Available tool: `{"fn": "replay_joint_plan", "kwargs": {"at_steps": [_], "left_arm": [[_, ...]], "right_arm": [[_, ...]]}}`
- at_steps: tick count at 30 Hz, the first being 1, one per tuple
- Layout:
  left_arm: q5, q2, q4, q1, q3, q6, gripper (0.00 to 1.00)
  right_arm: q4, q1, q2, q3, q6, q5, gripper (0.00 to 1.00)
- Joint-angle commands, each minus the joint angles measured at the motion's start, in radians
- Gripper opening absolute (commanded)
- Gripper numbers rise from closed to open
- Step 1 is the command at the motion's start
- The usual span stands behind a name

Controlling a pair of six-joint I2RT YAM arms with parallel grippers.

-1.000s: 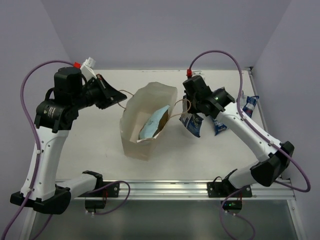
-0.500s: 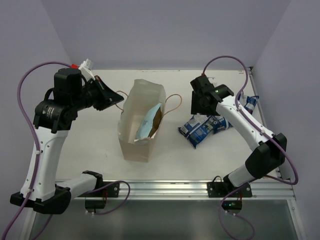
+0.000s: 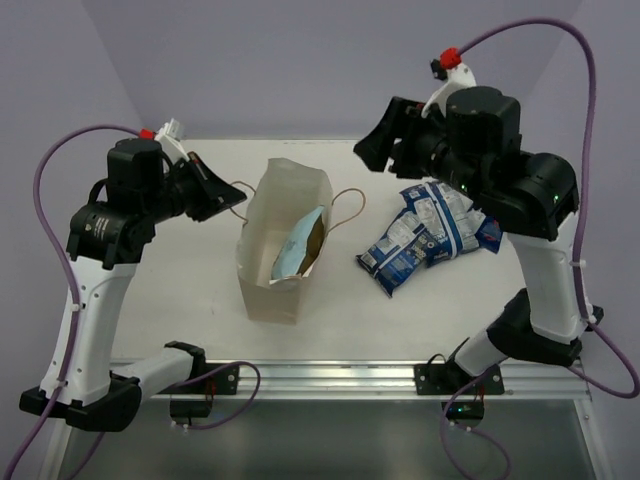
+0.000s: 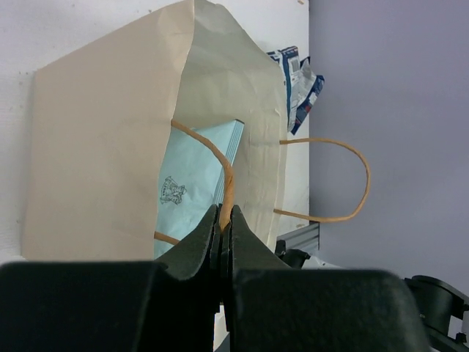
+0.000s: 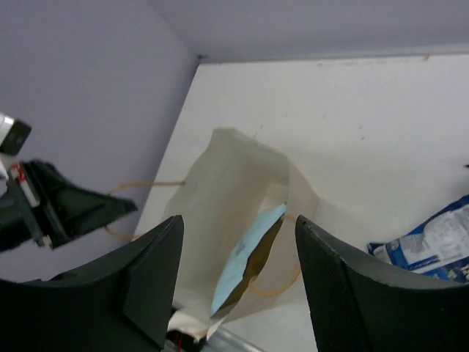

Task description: Take the snacks out of the paper bag

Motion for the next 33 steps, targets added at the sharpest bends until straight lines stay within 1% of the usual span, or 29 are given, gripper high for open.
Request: {"fn": "replay_joint_plan", "kwargs": {"at_steps": [1,2,3,4,6,9,12,14,17,19,21,22,24,28,33], "left_arm": [[-0.002,-0.027,0.054,0.006,-0.031,-0.013,0.0],[0.005,-0.033,0.058,0.006,-0.061,-0.013,0.0],[0.006,-0.046,0.066,0.004,-0.076,-0.013,0.0],[0.008,-0.053,0.066,0.004,-0.095,-0.013,0.0],[0.008,-0.084,0.075,0.004,-0.146,-0.016,0.0],[0.012,-0.115,0.086,0.004,-0.198,-0.022,0.0],[0.009,-0.127,0.084,0.004,-0.219,-0.024,0.0],[0.009,-0.13,0.084,0.004,-0.216,-0.025,0.0],[0.015,-0.128,0.084,0.004,-0.183,-0.033,0.0],[0.017,-0.118,0.077,0.004,-0.153,-0.031,0.0],[0.018,-0.107,0.065,0.004,-0.117,-0.028,0.0],[0.023,-0.105,0.061,0.004,-0.109,-0.025,0.0],[0.029,-0.108,0.063,0.004,-0.103,-0.028,0.0],[0.048,-0.112,0.071,0.006,-0.107,-0.034,0.0],[0.058,-0.113,0.066,0.006,-0.106,-0.027,0.0]], "right_arm": [[-0.048,0.078,-0.015,-0.183,0.095,-0.082,0.65],[-0.011,0.131,-0.017,-0.203,0.107,-0.073,0.65],[-0.008,0.159,-0.005,-0.199,0.108,-0.067,0.65],[-0.009,0.181,0.015,-0.155,0.105,-0.069,0.65],[-0.034,0.228,0.107,-0.058,0.109,-0.121,0.65],[-0.006,0.283,0.179,-0.029,0.123,-0.15,0.64],[0.077,0.299,0.192,-0.105,0.169,-0.21,0.64],[0.066,0.307,0.215,-0.125,0.201,-0.217,0.64],[-0.026,0.314,0.265,-0.115,0.268,-0.144,0.64],[-0.063,0.319,0.249,-0.148,0.322,-0.055,0.65],[-0.063,0.322,0.21,-0.206,0.348,-0.009,0.65],[-0.054,0.32,0.174,-0.275,0.358,0.002,0.65],[-0.049,0.314,0.161,-0.329,0.37,0.007,0.65],[-0.049,0.311,0.17,-0.383,0.39,0.013,0.65],[-0.054,0.308,0.193,-0.403,0.425,0.049,0.65]]}}
